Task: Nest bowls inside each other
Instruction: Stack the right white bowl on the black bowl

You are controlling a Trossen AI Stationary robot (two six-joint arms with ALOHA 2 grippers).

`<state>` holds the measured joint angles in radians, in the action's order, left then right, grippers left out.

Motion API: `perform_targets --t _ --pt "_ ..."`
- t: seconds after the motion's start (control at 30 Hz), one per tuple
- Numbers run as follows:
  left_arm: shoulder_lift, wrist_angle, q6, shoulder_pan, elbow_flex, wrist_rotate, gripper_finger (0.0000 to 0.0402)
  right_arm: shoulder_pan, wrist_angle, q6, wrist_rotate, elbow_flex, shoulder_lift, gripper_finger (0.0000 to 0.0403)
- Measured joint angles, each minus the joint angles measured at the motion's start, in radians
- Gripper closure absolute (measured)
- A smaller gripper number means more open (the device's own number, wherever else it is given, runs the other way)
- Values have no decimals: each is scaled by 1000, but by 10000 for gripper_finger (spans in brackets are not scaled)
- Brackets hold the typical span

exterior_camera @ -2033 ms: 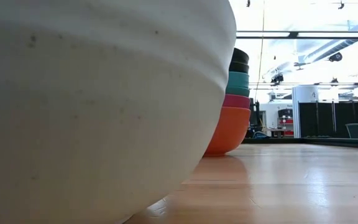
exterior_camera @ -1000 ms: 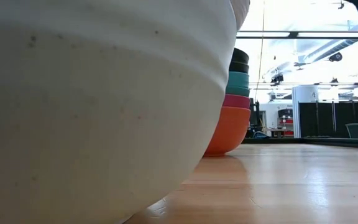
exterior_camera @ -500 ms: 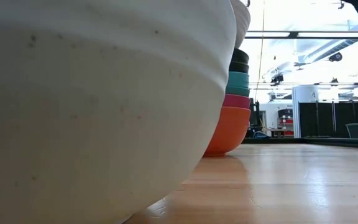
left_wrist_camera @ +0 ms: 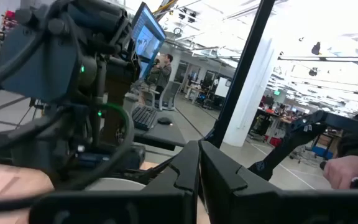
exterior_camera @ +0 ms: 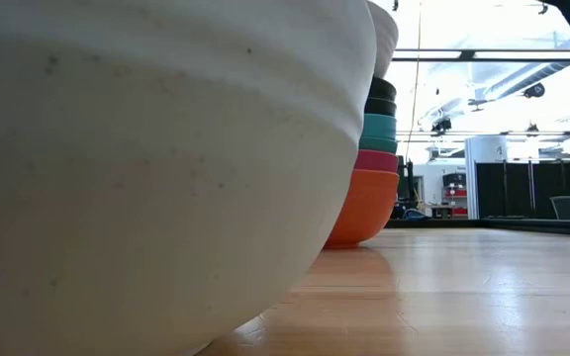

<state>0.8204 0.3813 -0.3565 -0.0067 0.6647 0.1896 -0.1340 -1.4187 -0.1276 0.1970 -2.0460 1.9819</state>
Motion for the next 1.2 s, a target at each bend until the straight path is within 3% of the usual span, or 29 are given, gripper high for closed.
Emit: perform_targets --t 0.83,1.2 --pt "0 0 -3 0 -1 -7 402 3 -9 9 -121 0 31 394" --pt "0 -1 -4 0 -3 -7 402 -35 20 -12 -109 65 29 394"
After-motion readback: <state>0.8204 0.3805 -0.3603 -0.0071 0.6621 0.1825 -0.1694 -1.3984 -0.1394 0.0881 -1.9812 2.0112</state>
